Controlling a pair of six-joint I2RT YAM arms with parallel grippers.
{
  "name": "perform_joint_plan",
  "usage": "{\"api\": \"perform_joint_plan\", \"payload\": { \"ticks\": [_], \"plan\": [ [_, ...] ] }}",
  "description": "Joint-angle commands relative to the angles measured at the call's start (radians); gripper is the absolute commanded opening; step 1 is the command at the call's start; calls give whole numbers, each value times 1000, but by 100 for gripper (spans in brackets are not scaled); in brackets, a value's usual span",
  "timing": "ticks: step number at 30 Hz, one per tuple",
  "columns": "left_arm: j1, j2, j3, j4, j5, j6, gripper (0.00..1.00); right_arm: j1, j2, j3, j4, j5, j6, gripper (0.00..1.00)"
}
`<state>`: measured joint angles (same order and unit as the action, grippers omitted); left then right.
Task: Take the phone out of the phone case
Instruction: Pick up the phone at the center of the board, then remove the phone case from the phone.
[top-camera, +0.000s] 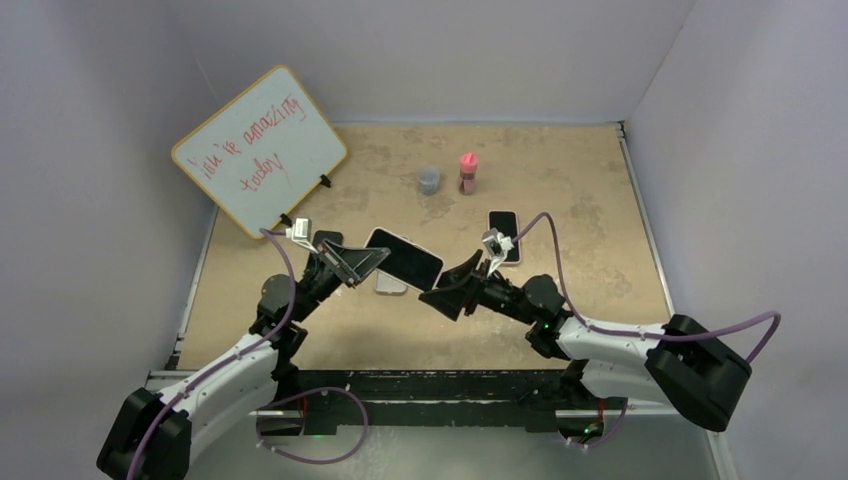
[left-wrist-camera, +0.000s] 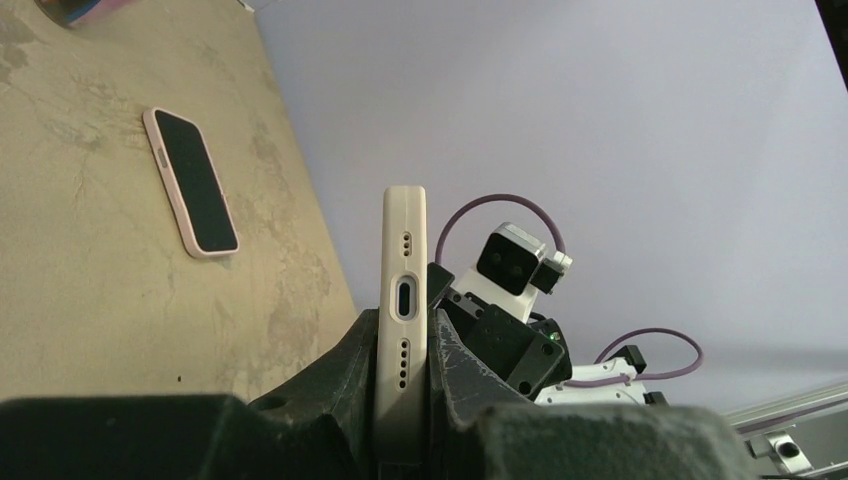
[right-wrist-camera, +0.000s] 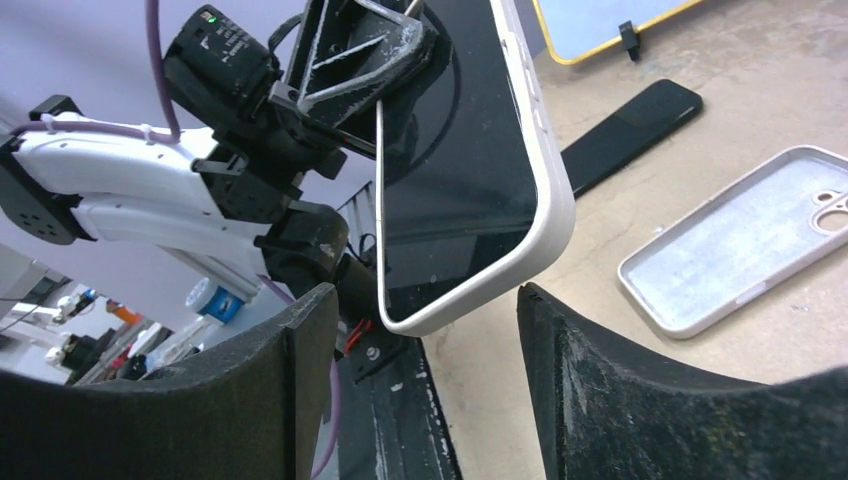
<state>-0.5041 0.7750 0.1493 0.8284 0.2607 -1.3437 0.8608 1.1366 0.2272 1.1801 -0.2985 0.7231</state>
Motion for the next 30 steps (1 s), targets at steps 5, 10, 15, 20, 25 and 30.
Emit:
{"api": "perform_joint_plan", "payload": {
  "ticks": [5, 10, 15, 20, 25, 30],
  "plan": [
    [6, 0, 27, 136, 23, -48, 0, -11, 32, 53, 138, -82, 13, 58],
    [6, 12, 32, 136, 27, -59, 0, -14, 58, 64, 150, -117, -8, 49],
    [6, 18, 39, 88, 23, -62, 0, -17, 74, 79, 146, -158, -44, 38],
    [6, 33, 56, 47, 34, -58, 0, -16, 62, 90, 90, -156, -106, 23],
    [6, 61, 91, -28, 68, -40, 0, -16, 19, 93, 45, -167, -202, 16],
    [9, 123, 108, -24, 123, -47, 0, -14, -34, 110, -40, -180, -333, 11]
  ]
}}
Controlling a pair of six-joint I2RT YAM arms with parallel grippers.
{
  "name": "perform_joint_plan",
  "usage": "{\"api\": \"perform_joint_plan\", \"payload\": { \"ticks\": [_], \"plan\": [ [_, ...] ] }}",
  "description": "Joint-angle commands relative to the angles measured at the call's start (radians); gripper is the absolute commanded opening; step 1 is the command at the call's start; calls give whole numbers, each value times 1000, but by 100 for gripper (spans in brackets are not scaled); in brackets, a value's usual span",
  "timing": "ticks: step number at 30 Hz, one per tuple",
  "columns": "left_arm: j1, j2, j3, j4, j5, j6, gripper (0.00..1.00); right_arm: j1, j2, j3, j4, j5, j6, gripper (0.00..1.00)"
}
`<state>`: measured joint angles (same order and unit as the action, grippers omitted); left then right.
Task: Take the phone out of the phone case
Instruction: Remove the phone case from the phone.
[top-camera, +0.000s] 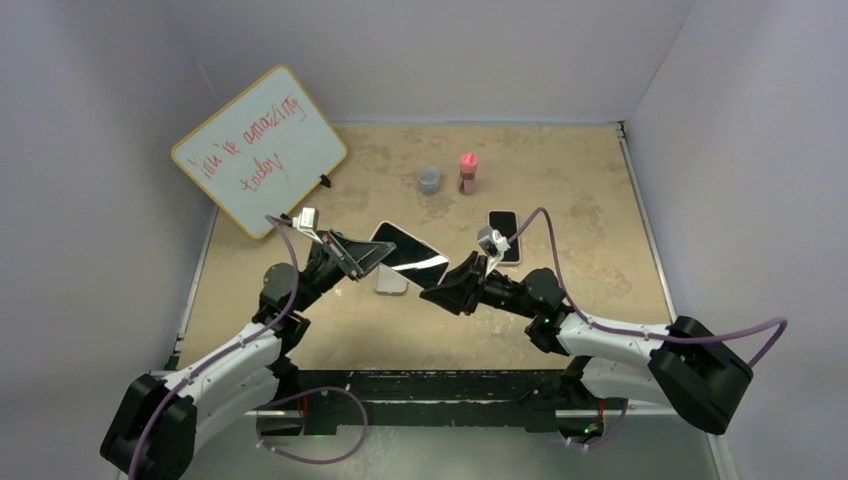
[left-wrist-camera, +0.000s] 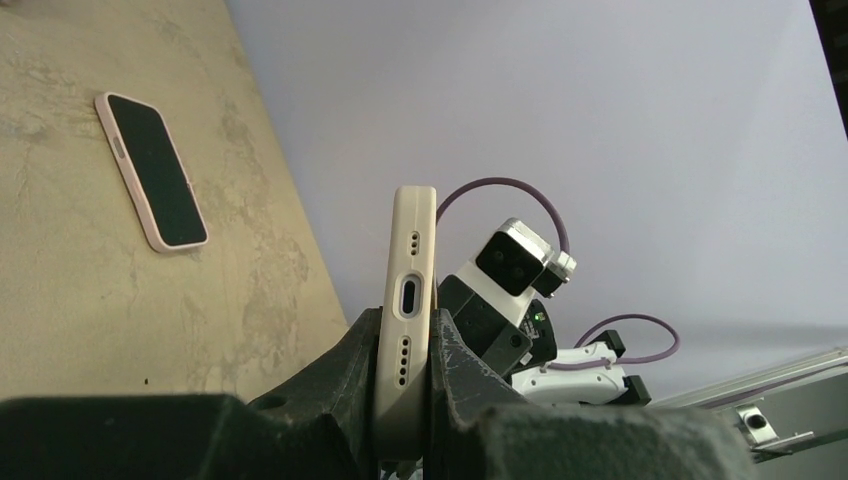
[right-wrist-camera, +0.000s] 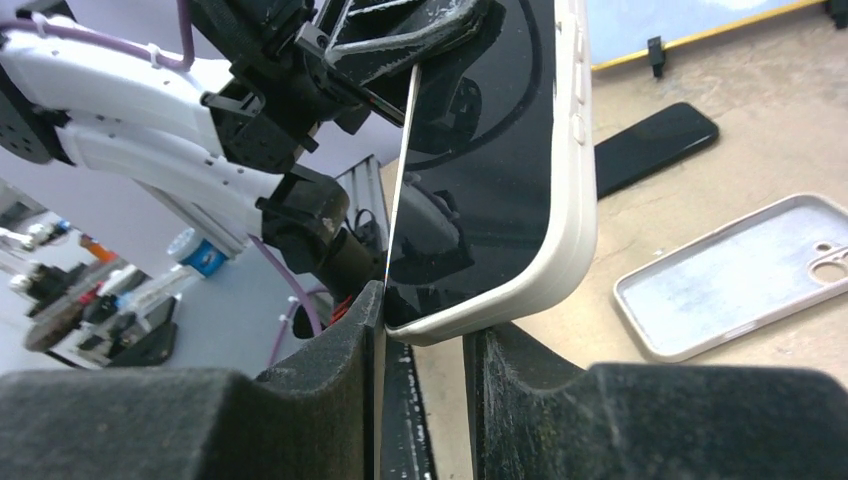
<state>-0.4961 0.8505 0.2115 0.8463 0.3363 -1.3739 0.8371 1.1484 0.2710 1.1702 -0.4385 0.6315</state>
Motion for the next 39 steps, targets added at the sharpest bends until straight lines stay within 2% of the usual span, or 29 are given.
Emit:
{"api": "perform_joint_plan", "payload": {
  "ticks": [1, 11, 16, 22, 24, 28, 31, 33, 37, 39],
  "plan": [
    [2, 60, 46, -30, 60, -21, 0, 9, -54, 66, -46, -42, -265, 11],
    [13, 149, 113, 3, 227, 44, 0, 8, -99, 71, -103, -63, -396, 5],
    [50, 154, 112, 52, 326, 45, 0, 8, -77, 63, -62, -63, -360, 3],
    [68, 142, 113, 58, 356, 47, 0, 7, -46, 39, 55, -77, -275, 6],
    [69, 145, 114, 65, 364, 47, 0, 8, -42, 37, 57, -71, -269, 11],
    [90, 142, 118, 77, 392, 46, 0, 8, -46, 32, 19, -72, -260, 32],
    [149, 137, 139, 72, 465, 57, 0, 6, -69, 24, -37, -76, -262, 50],
    [179, 140, 173, 36, 530, 90, 0, 1, -92, 21, -81, -80, -268, 58],
    [208, 145, 265, -137, 646, 248, 0, -14, -141, 26, -178, -88, -290, 67],
    [216, 146, 329, -258, 704, 358, 0, -19, -166, 43, -261, -103, -318, 68]
  ]
}}
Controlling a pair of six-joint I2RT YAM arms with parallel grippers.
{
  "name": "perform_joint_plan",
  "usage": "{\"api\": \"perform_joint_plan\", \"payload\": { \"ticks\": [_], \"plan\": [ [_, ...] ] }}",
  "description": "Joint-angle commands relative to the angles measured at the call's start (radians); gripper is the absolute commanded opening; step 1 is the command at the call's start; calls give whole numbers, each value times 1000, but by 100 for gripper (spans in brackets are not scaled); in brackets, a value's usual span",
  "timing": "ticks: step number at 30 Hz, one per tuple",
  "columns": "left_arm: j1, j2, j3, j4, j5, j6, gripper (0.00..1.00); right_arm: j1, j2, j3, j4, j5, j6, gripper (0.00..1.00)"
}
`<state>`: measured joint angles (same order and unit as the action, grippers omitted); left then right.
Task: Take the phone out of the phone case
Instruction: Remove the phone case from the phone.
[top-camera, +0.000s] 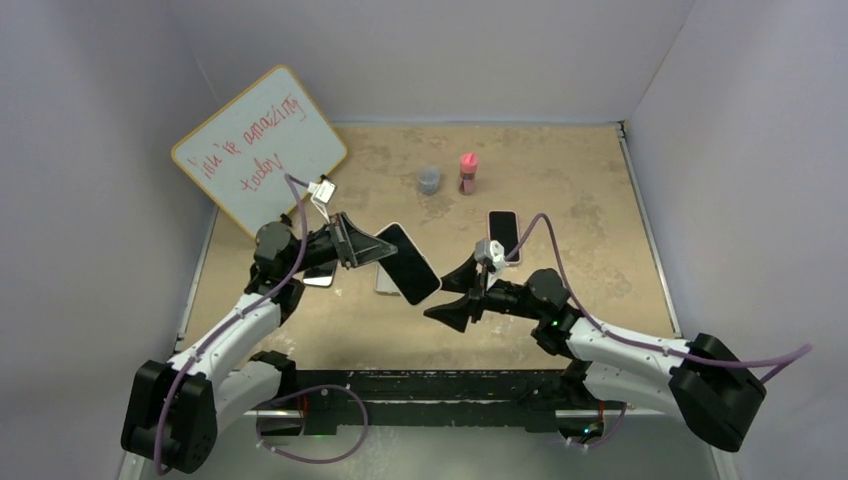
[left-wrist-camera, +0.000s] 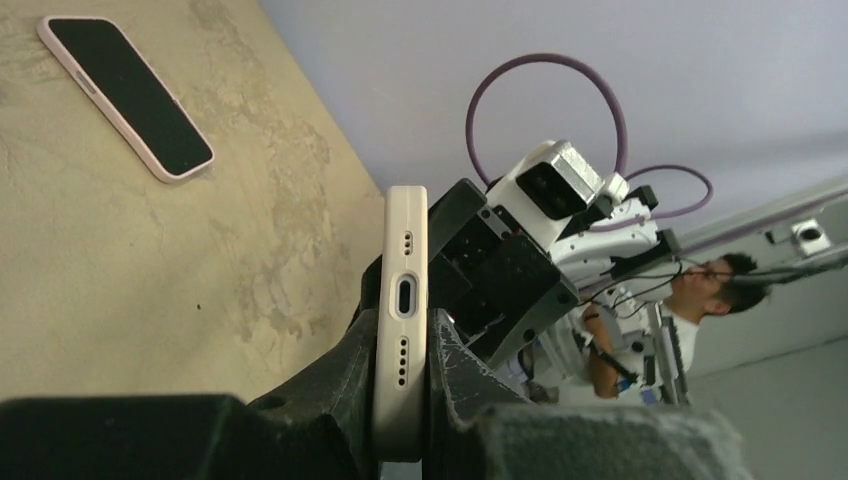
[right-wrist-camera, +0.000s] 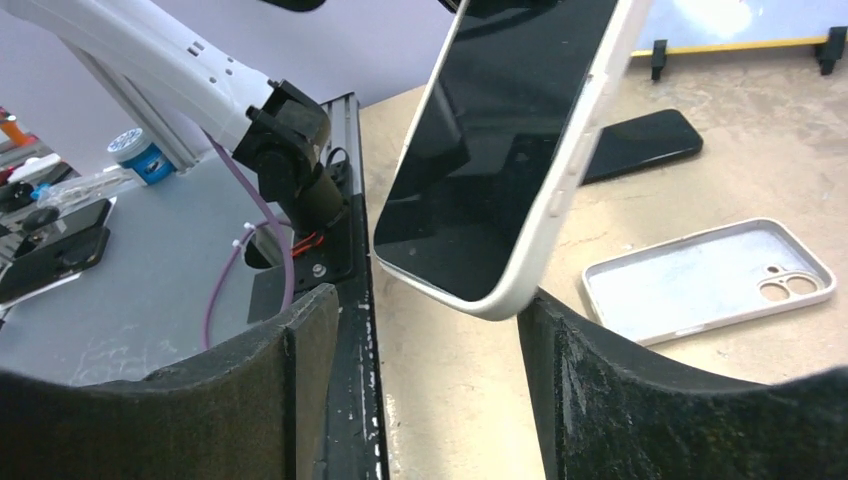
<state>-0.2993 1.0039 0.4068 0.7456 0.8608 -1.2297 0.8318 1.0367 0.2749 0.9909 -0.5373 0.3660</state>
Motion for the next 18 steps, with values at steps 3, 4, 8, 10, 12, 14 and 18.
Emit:
{"api": "perform_joint_plan", "payload": {
  "ticks": [3, 4, 8, 10, 12, 14, 18],
  "plan": [
    [22, -1, 236, -386, 232, 438, 0, -14, -78, 75, -185, -13, -108, 69],
    [22, 0, 271, -469, 240, 509, 0, -16, -84, 87, -216, -16, -126, 69],
    [22, 10, 368, -685, 277, 688, 0, -16, -93, 126, -295, -52, -187, 68],
    [22, 10, 386, -703, 300, 713, 0, -17, -90, 145, -331, -78, -217, 67],
    [22, 12, 397, -722, 312, 736, 0, -16, -83, 175, -377, -92, -251, 66],
    [22, 15, 403, -726, 330, 746, 0, -17, -71, 195, -417, -102, -282, 64],
    [22, 7, 408, -727, 352, 759, 0, -16, -50, 223, -446, -123, -316, 62]
  ]
}}
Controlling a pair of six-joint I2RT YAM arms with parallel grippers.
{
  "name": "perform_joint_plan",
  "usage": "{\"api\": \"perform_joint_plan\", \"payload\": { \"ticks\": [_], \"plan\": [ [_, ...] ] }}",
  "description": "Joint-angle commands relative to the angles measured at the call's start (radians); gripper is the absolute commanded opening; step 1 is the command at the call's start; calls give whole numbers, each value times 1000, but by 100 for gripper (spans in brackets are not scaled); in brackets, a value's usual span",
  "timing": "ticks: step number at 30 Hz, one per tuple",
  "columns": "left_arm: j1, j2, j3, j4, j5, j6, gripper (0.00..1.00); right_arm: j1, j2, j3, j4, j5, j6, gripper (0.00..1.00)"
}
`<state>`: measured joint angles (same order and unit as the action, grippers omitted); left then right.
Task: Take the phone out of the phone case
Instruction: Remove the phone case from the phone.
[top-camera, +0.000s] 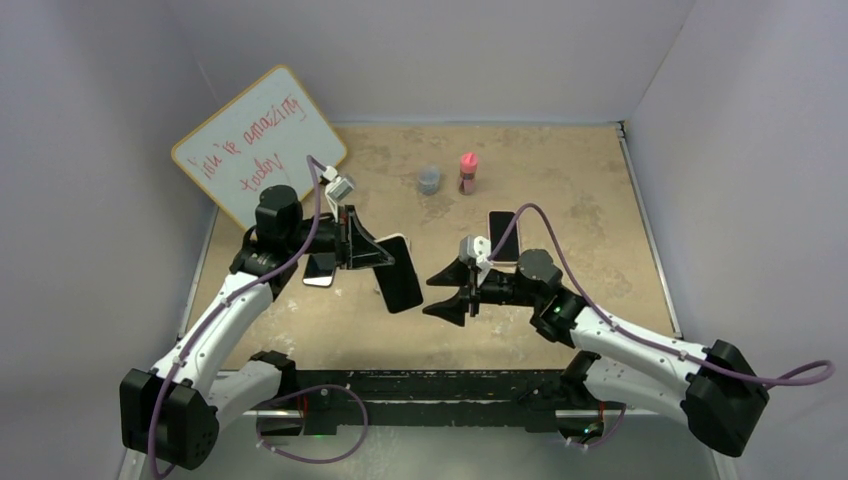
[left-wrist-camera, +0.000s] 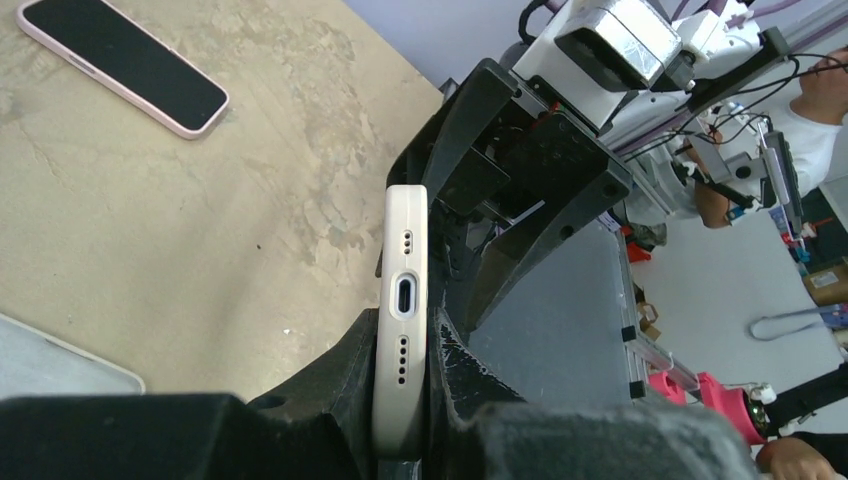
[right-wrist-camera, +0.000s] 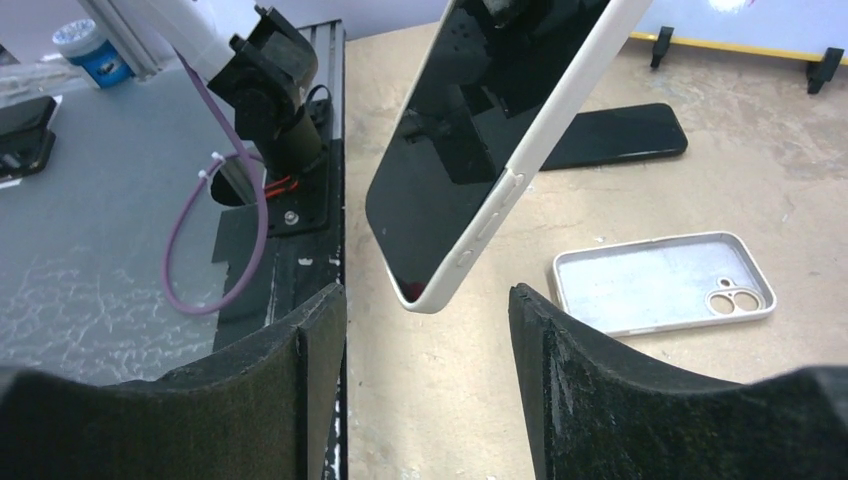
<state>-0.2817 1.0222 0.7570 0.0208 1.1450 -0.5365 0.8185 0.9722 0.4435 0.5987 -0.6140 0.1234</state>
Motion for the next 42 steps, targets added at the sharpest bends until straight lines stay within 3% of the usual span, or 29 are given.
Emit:
{"api": "perform_joint_plan", "payload": {
  "ticks": [1, 9, 26, 42],
  "plan": [
    [4, -17, 57, -2, 71, 69, 0, -2, 20, 60, -53, -48, -80, 62],
    [4, -38, 64, -2, 90, 73, 0, -4, 95, 105, -54, -111, -120, 58],
    [4, -16, 56, 25, 75, 53, 0, 2, 190, 166, -49, -303, -174, 26],
    [4, 114, -41, 347, 17, -202, 0, 70, 201, 212, -131, -310, -292, 8]
  ]
}}
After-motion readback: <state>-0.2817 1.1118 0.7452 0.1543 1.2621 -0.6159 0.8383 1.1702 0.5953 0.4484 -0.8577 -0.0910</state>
